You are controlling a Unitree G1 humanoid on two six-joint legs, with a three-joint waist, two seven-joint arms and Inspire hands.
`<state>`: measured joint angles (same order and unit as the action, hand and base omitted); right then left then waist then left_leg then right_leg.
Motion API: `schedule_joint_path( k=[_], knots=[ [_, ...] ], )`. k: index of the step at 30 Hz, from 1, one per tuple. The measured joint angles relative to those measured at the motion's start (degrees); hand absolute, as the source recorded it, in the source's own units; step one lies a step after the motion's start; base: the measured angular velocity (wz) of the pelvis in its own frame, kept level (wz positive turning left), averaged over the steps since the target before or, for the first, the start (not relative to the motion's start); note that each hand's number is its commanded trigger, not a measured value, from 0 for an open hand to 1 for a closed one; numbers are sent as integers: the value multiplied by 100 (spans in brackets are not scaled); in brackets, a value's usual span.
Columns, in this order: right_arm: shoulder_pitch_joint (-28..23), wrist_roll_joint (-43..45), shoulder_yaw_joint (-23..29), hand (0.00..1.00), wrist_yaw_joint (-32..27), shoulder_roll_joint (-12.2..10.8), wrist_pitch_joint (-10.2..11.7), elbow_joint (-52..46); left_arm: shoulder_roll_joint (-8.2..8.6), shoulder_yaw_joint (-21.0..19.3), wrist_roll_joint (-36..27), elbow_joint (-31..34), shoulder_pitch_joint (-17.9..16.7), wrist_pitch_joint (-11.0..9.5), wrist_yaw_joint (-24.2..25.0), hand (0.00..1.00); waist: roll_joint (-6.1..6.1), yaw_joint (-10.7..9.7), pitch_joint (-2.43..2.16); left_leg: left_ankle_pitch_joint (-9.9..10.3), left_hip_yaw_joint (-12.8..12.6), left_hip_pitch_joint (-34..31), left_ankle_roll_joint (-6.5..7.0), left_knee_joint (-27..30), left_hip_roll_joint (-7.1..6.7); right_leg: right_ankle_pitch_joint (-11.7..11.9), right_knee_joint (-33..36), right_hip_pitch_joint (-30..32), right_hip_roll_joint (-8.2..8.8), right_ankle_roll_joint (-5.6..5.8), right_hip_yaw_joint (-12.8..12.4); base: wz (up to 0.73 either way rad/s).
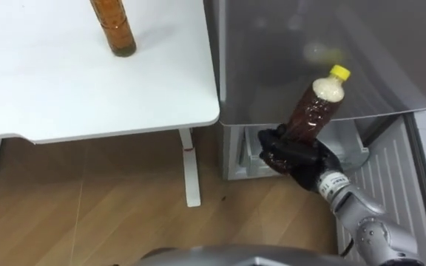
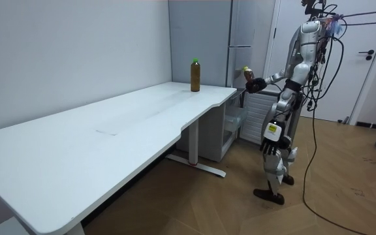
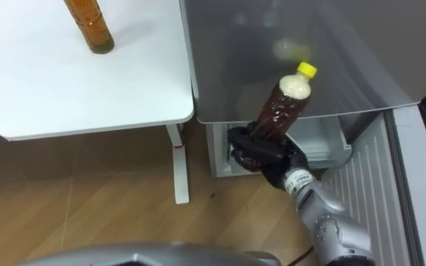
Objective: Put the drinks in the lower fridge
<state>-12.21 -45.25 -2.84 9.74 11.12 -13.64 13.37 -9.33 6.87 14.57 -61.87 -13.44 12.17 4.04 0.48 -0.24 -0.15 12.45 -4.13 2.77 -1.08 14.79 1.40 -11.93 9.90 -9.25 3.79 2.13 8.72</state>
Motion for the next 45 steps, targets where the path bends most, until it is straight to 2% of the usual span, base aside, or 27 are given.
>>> schedule_joint_path(
  k=[6, 10, 14, 17, 19, 24, 31, 36, 42, 45],
  knots=[
    [5, -869, 30, 100, -675, -3, 80, 2, 31, 3, -28, 1, -187, 5, -13, 0, 37, -14, 8, -1, -42, 14, 1, 17, 0, -3, -20, 0, 0, 5, -65, -3],
    [36, -1836, 60, 100, -946, -4, 289, 2, 136, -5, -14, 6, -190, -2, -4, 0, 103, -50, 45, -1, -55, 33, 1, -7, -3, -7, -27, 3, 1, 9, -68, 0],
    [43, -2513, 147, 100, -1180, -11, 488, 2, 208, -4, -18, 6, -194, 0, 1, 0, 170, -69, 51, -2, -60, 71, 0, -37, -6, -25, -26, 3, 5, 16, -69, 0],
    [44, -2890, 200, 100, -1284, -12, 629, 8, 223, -3, -15, 6, -201, 2, 9, 0, 157, -70, 54, -3, -63, 84, -1, -49, -10, -34, -32, 0, 9, 14, -69, 0],
    [45, -3544, 194, 100, -1285, -24, 760, 23, 216, -10, -20, 32, -196, -1, 19, 0, 113, -65, 78, -3, -62, 96, -1, -49, -12, -34, -33, -11, 11, 14, -69, 0],
    [124, -4296, 202, 100, -1273, -26, 896, 293, 215, -35, -40, 133, -209, 0, 15, 0, 40, -28, 93, -3, -61, 81, -1, -6, -12, -34, -37, -20, 10, 15, -66, 0],
    [157, -4665, 205, 100, -1275, -26, 1008, 426, 215, -39, -100, 255, -265, 10, 17, 0, 40, 64, 78, -3, -30, -14, 0, 72, -12, -40, -26, 19, 9, 21, -37, 3],
    [278, -4670, 198, 100, -1223, -33, 1007, 694, 207, -41, -148, 262, -414, 19, 23, 0, 10, 73, 4, -3, -29, -11, 0, 79, -13, -40, -25, 3, 9, 20, -14, 1],
    [451, -4748, 243, 100, -1210, -32, 1010, 1205, 199, -41, -149, 274, -458, 41, 192, 0, 37, 95, 1, -2, -23, -59, 1, 155, -13, -43, -22, -5, 19, 21, 44, 5],
    [478, -4748, 247, 100, -1208, -30, 1043, 1354, 186, -42, -149, 276, -449, 38, 193, 0, 84, 78, -4, 2, 80, -158, 8, 220, -25, -59, 0, 29, 24, 17, 147, 17]
  ],
)
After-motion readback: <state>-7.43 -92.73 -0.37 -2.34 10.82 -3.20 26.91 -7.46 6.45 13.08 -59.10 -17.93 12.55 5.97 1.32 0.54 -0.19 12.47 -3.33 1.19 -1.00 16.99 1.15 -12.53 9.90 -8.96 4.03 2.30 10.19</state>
